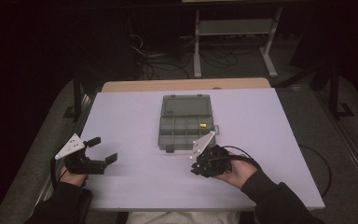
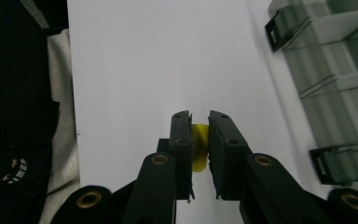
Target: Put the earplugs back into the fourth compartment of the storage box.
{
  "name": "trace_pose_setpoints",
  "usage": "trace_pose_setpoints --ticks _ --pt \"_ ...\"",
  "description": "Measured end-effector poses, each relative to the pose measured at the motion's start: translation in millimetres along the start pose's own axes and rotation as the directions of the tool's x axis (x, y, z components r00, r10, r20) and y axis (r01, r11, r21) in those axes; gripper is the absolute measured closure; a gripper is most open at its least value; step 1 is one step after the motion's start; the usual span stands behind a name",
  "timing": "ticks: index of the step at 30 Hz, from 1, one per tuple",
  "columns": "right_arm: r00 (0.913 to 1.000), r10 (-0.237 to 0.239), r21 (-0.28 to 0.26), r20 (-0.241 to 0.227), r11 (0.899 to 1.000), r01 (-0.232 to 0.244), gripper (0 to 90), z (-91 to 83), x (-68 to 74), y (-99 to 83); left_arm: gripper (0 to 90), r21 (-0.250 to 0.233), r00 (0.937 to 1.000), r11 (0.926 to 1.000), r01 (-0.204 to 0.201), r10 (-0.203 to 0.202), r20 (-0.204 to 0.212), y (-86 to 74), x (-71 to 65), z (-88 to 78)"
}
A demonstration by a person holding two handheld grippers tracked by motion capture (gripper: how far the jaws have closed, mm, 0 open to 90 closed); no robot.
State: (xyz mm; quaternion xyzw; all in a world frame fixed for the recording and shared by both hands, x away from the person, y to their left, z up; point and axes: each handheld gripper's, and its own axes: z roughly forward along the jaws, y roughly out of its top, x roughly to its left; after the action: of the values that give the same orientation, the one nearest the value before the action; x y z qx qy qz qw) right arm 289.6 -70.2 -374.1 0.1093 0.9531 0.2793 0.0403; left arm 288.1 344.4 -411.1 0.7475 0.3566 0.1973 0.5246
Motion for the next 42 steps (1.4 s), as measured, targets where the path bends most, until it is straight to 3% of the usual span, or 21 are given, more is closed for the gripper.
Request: trace_pose_setpoints --ticks 12,21,42 --pt "0.9996 -0.008 -0.018 0.026 1.0 0.008 78.6 -13.6 -13.2 17.3 0.0 0.0 1.0 1.0 0.0 0.0 0.001 -0.1 0.1 0.1" --pt "0.9989 0.005 -0.018 0.046 1.0 -0.004 78.6 -22.8 -31.6 29.9 0.0 0.0 1.0 1.0 0.0 0.0 0.002 0.0 0.1 0.1" --pt "0.9909 0.099 0.0 0.09 0.995 -0.1 78.9 -26.4 -84.5 38.1 0.0 -0.001 1.0 1.0 0.0 0.0 0.003 -0.1 0.1 0.1"
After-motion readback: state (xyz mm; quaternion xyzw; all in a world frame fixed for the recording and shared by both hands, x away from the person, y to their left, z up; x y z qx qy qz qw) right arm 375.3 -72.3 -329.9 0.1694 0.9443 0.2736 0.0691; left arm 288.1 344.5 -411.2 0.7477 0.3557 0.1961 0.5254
